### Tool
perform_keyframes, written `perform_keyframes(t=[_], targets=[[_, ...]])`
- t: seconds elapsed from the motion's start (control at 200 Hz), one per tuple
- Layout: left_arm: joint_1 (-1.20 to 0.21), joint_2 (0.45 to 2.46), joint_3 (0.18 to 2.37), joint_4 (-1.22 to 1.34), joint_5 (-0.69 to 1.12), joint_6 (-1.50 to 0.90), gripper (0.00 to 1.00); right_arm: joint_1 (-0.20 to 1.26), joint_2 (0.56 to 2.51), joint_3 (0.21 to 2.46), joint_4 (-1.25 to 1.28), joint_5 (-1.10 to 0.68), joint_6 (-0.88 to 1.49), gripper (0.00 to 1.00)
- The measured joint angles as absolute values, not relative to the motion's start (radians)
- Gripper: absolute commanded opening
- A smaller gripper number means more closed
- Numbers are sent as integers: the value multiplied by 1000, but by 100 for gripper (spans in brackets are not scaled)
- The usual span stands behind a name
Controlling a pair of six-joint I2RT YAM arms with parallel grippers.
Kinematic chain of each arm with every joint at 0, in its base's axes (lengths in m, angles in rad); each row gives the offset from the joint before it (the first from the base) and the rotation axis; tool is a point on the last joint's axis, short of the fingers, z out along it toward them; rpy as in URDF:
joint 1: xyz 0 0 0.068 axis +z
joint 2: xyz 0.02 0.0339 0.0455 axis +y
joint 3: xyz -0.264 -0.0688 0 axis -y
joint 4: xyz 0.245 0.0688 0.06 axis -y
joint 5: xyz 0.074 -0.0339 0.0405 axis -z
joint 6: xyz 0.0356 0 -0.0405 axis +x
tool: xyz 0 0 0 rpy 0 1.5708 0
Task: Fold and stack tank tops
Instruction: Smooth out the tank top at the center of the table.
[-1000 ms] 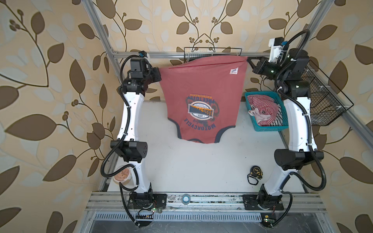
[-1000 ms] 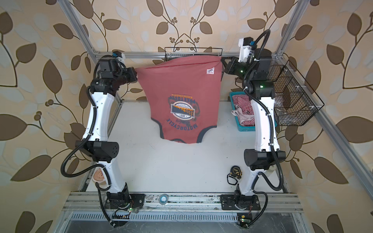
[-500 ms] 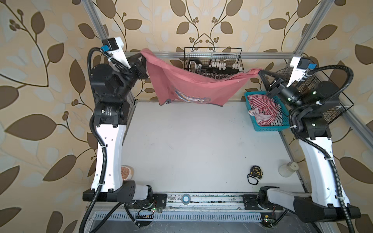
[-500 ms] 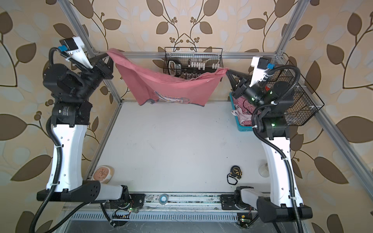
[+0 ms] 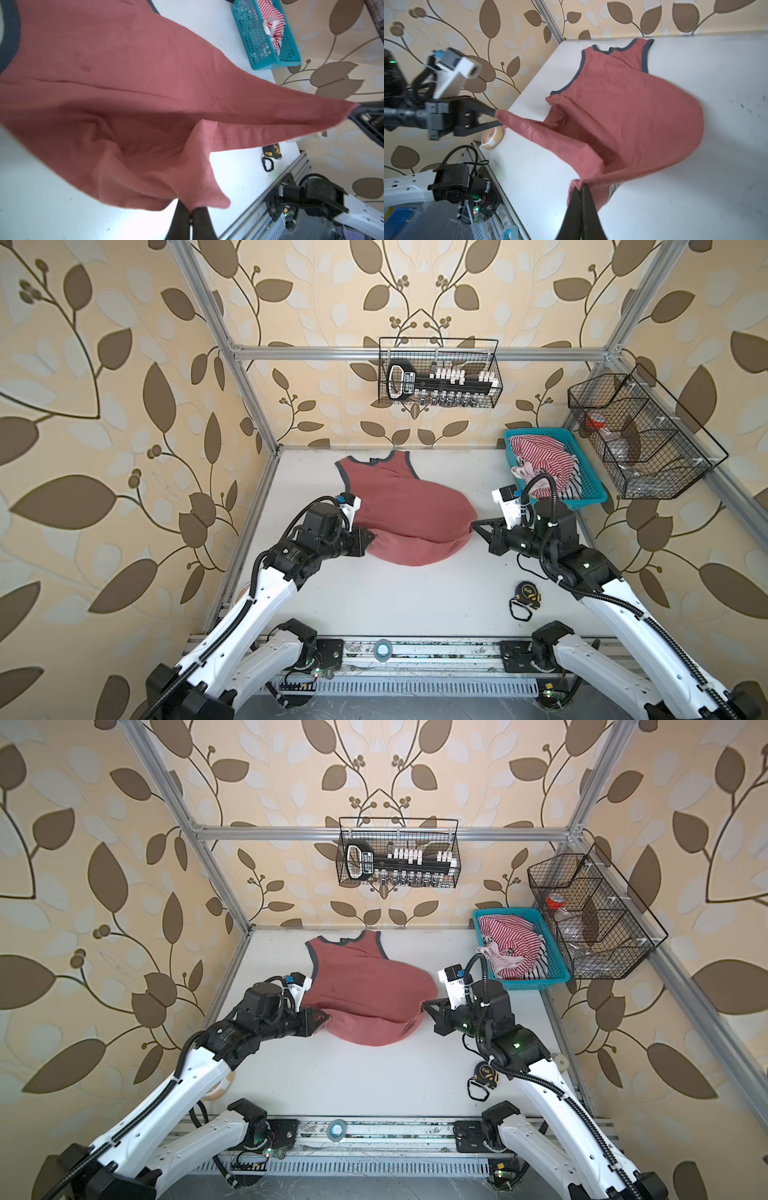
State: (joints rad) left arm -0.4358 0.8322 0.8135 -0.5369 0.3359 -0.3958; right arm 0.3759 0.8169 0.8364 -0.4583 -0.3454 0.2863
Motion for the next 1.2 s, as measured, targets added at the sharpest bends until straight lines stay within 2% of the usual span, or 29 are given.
perform_keyframes(t=[0.24,0.3,0.365,0.43,0.51,0.625,0.745,0.865,1.0,1.1,1.2], targets=[[-502,739,739,-574,349,-475,0,378,810,836,-585,-265,287,0],[-530,749,697,-577,360,-496,3,378,820,836,-625,-249,288,0],[-565,763,664,-589,364,-513,12,378,828,836,-664,-233,291,12],[-605,767,646,-610,369,-536,22,378,832,836,-699,-216,295,19],[-647,767,645,-617,383,-554,24,378,832,836,-741,-200,311,26],[-703,767,646,-618,412,-573,33,378,829,837,-790,-179,321,27],[-748,764,676,-634,445,-574,34,378,814,844,-830,-152,332,34],[-754,760,765,-647,420,-537,37,376,820,855,-818,-141,332,34],[-753,833,932,-647,216,-456,42,369,905,854,-750,-163,350,27],[-727,1050,1151,-665,58,-367,40,368,1029,851,-664,-200,370,22],[-635,1357,1403,-688,9,-307,35,366,1164,850,-590,-230,389,17]])
